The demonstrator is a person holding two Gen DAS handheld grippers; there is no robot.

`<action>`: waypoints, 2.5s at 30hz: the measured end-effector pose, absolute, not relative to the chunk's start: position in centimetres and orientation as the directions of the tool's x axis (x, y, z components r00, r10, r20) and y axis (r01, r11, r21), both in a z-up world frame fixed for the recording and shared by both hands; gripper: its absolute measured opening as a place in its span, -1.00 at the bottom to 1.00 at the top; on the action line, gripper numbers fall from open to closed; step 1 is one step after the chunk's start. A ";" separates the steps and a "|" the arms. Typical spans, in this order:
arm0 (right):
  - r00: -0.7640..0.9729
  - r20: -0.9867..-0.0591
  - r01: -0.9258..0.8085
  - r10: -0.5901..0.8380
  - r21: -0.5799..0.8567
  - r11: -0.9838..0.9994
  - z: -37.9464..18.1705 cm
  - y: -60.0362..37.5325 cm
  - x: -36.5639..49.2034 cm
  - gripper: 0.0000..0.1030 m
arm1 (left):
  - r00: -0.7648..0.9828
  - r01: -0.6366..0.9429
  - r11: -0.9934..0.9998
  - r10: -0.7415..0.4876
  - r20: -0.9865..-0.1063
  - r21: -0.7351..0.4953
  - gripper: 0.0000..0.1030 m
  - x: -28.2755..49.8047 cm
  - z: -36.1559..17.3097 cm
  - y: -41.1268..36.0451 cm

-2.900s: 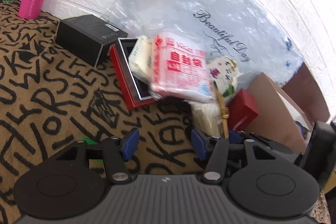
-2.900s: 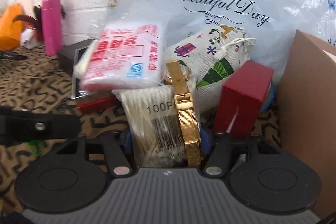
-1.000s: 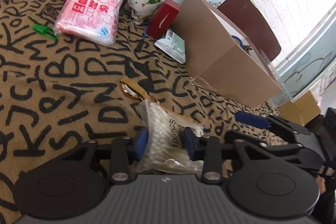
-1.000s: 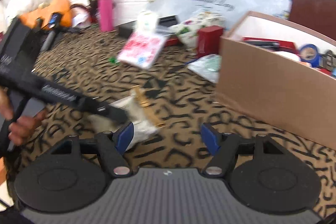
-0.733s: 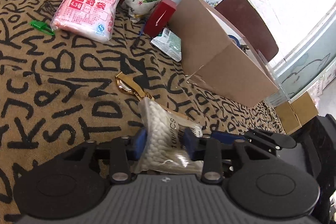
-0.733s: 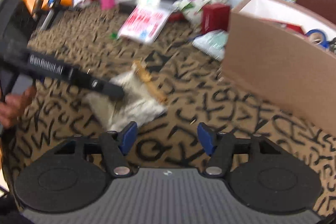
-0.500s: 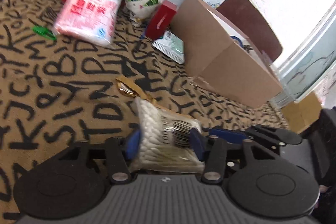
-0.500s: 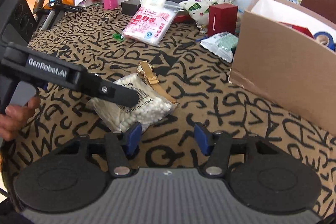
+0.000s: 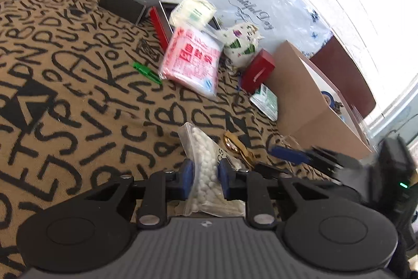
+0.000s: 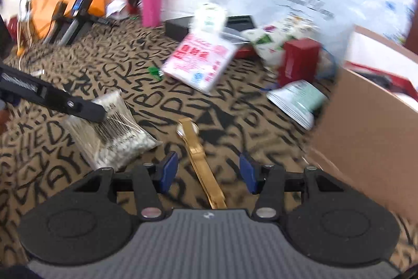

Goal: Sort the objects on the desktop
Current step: 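Grasp the gold watch strap with the right tool while the left tool holds the swab bag, then carry the swab bag and gold watch over the cardboard box with both tools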

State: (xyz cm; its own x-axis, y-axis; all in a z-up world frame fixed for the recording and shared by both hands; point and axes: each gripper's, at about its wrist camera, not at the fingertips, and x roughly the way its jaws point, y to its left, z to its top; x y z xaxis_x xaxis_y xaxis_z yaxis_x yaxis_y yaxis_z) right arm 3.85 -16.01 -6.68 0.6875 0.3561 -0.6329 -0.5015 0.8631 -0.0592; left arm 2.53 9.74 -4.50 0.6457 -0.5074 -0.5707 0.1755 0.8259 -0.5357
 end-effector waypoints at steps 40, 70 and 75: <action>0.894 -0.305 -0.368 0.328 -0.084 0.926 5.0 -23.9 -0.2 -1.00 | 0.686 0.406 0.778 -0.606 -0.403 -0.479 -0.64 3.7 5.7 0.7; 0.783 -0.535 -0.352 0.318 0.040 0.935 -5.2 -25.2 -0.1 -0.72 | 0.659 0.396 0.780 -0.609 -0.443 -0.484 -0.63 3.8 5.1 -1.3; 0.852 -0.435 -0.327 0.292 -0.004 0.945 -0.9 -26.9 -1.5 -0.77 | 0.663 0.451 0.760 -0.636 -0.395 -0.467 -0.63 4.2 7.4 -3.0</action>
